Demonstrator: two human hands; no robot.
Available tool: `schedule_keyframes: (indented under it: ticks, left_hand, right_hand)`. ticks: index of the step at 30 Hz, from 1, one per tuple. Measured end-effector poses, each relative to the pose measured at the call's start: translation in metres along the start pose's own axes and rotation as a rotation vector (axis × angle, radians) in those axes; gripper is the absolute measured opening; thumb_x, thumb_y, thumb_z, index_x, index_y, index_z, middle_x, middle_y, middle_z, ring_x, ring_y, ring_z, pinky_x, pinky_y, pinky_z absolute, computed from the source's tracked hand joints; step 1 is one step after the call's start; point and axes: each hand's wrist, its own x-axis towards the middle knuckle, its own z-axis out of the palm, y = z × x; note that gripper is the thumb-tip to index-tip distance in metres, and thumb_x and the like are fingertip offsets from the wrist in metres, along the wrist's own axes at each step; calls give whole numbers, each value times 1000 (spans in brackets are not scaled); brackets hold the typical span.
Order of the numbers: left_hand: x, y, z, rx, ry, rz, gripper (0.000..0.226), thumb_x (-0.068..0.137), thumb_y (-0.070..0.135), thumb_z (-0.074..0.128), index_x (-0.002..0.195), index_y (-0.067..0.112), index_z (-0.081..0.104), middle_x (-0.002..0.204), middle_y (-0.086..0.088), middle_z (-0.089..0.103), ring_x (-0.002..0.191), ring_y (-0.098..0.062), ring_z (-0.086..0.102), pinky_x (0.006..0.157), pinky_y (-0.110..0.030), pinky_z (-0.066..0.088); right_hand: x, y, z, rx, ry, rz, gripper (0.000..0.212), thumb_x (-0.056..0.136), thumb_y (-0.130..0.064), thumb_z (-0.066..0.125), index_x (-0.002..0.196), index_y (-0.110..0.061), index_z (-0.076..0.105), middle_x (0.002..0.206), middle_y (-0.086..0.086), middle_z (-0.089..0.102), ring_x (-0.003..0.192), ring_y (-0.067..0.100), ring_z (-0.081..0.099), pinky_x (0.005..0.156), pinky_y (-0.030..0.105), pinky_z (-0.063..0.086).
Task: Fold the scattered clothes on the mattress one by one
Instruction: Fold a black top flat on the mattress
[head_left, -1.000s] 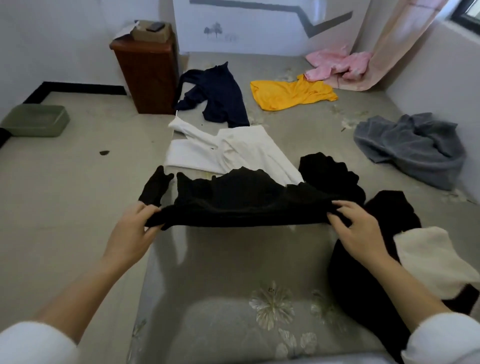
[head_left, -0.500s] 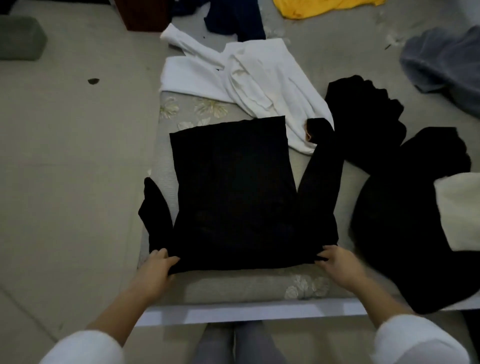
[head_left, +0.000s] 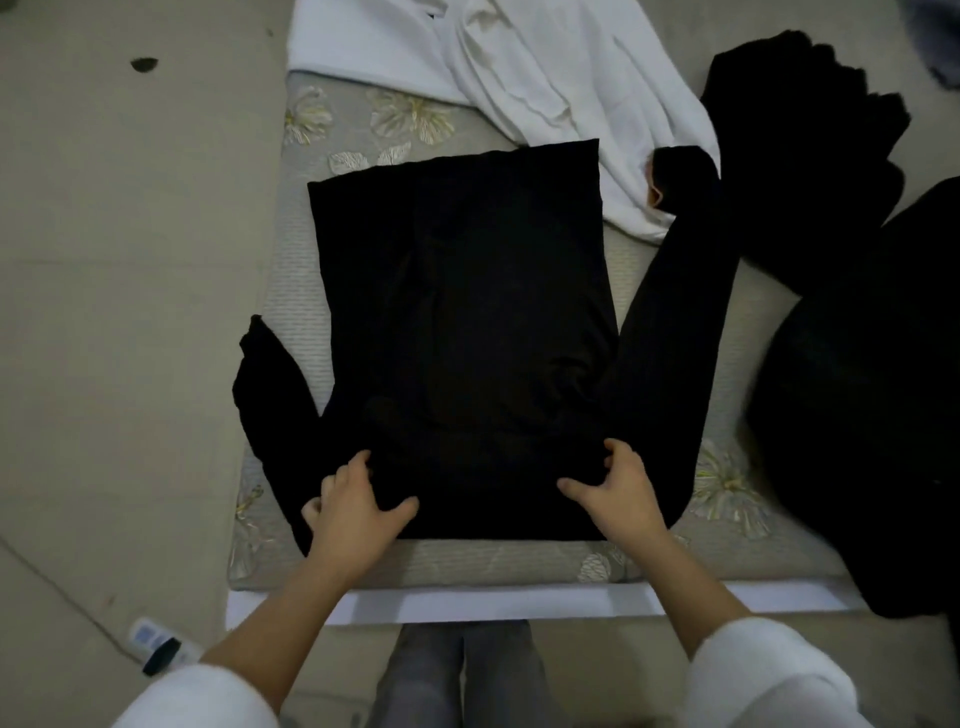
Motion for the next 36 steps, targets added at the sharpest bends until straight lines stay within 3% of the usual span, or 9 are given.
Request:
schedule_keyframes:
  ticks: [5,8,12,16,19,22,27,33,36]
  left_hand:
    - [7,0,9,-321,-68,6,28,84,13,68,110,6,59,71,2,52,66,-13,52,59,-18,38]
    - [2,-22,8,-129,-87,316,18,71,5,76,78,17,65,104,4,53,103,-21,48,82,-17,33]
    - [-15,-47,0,367,-310,869,11,65,24,56,68,34,55,151,12,33,142,-20,18,109,-35,16]
    - [-23,-44,-7,508,-620,780,27,76,16,45,91,23,66,155,16,22,146,-8,6,115,-22,1]
    - [-17,-28,-9,187,-450,631,17,80,21,47,77,22,64,131,21,52,123,0,47,97,-9,31]
    - [5,-4,-9,-67,-179,536,17,84,17,52,73,24,63,108,19,63,102,-1,58,89,-22,47]
    - [65,37,-28,-304,52,336,25,87,6,56,73,25,63,96,12,63,86,-5,60,79,-25,50]
    - [158,71,-62,-263,249,327,20,87,5,56,76,21,62,90,8,57,73,-9,54,67,-22,44]
    - [208,77,-76,-193,411,345,14,88,6,56,92,14,66,102,1,57,92,-16,53,82,-27,42]
  right_hand:
    - [2,11,7,77,-36,-91,24,78,-1,69,88,-18,55,82,-2,54,77,19,56,63,23,44]
    - [-9,31,0,-134,-139,-398,39,64,10,57,68,-26,43,84,-5,46,79,18,49,64,32,41]
    - [-25,46,-12,-818,-410,-758,28,64,-5,51,81,-27,53,102,-7,47,97,17,45,72,27,28]
    - [-24,30,-15,-745,-533,-560,34,73,-4,50,97,-24,64,105,-9,56,103,12,50,80,24,40]
    - [-8,0,-16,-404,-404,-390,31,79,1,49,84,-27,62,87,-8,63,83,11,60,72,26,51]
    - [14,-32,-13,-250,-253,-362,23,87,-6,53,83,-24,66,78,-1,69,73,16,65,69,34,54]
    - [66,-84,-14,-129,-130,-340,19,89,-7,55,85,-21,68,78,3,70,74,21,67,69,33,56]
    - [143,-138,-28,-131,-8,-344,18,90,-8,55,85,-22,64,73,0,66,62,12,60,54,16,46]
    - [178,-165,-34,-169,12,-396,15,89,-10,54,91,-22,63,79,-1,66,68,12,61,59,21,46]
